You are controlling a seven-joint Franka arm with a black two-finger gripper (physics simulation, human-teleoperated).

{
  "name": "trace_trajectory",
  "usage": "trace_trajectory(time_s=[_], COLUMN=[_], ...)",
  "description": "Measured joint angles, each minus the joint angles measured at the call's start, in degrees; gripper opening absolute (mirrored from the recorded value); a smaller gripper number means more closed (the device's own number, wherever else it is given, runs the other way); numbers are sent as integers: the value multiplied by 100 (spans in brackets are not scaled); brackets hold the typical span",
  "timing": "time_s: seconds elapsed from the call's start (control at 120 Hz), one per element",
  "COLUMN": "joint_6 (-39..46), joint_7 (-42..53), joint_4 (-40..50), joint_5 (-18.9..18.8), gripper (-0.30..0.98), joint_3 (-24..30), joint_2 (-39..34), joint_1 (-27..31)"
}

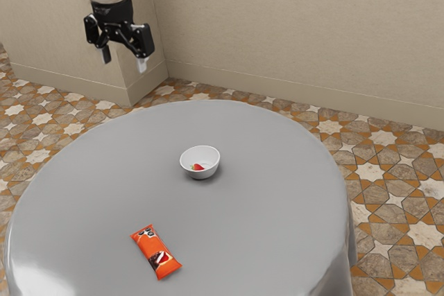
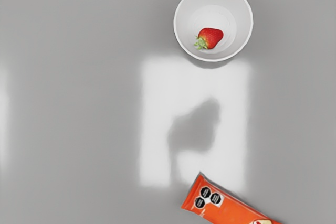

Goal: Take strawberry from the bowl

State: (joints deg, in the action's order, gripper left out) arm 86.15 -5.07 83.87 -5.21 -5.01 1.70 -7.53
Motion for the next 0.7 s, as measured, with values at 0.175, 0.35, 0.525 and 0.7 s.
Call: trace_trajectory(time_s=[0.175, 0.35, 0.525, 0.7], joint_6=[140, 251, 623, 980], joint_7=[-56, -228, -510, -719], joint_4=[-35, -323, -354, -341], joint_5=[-3, 41, 90, 248], gripper=[69, 69, 69, 69], joint_3=[8, 91, 113, 114], joint_2=[18, 498, 1110, 1403], joint_1=[63, 145, 64, 67])
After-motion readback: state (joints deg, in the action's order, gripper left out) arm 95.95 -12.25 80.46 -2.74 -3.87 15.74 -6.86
